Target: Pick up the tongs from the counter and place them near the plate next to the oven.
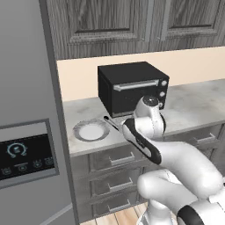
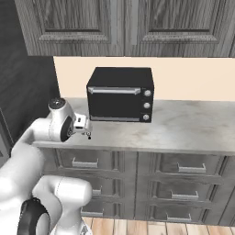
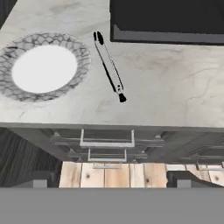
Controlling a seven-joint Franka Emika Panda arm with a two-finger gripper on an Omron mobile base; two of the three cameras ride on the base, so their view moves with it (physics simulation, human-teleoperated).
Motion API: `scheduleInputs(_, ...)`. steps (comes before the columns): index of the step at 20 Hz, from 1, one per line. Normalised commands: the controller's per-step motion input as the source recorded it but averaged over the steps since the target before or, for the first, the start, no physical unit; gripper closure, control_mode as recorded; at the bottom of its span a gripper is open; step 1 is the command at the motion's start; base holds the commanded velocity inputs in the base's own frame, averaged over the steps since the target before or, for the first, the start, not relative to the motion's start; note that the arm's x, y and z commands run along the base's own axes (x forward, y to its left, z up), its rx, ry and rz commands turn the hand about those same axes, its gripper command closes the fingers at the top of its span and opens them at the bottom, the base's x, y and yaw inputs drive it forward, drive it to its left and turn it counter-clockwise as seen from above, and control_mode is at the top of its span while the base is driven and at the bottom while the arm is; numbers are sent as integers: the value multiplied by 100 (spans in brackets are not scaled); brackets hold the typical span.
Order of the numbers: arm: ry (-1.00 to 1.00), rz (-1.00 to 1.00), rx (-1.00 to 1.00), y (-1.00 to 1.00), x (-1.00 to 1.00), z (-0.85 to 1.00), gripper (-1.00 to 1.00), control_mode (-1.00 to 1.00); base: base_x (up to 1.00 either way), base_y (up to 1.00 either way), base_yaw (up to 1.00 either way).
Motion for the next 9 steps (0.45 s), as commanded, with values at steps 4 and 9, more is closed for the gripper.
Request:
scheduleInputs(4, 0, -3, 0, -17, -100, 24, -100, -100, 0, 0, 0)
scheduleInputs(9, -8, 0, 0, -2, -84, 14, -100, -100, 0, 0, 0)
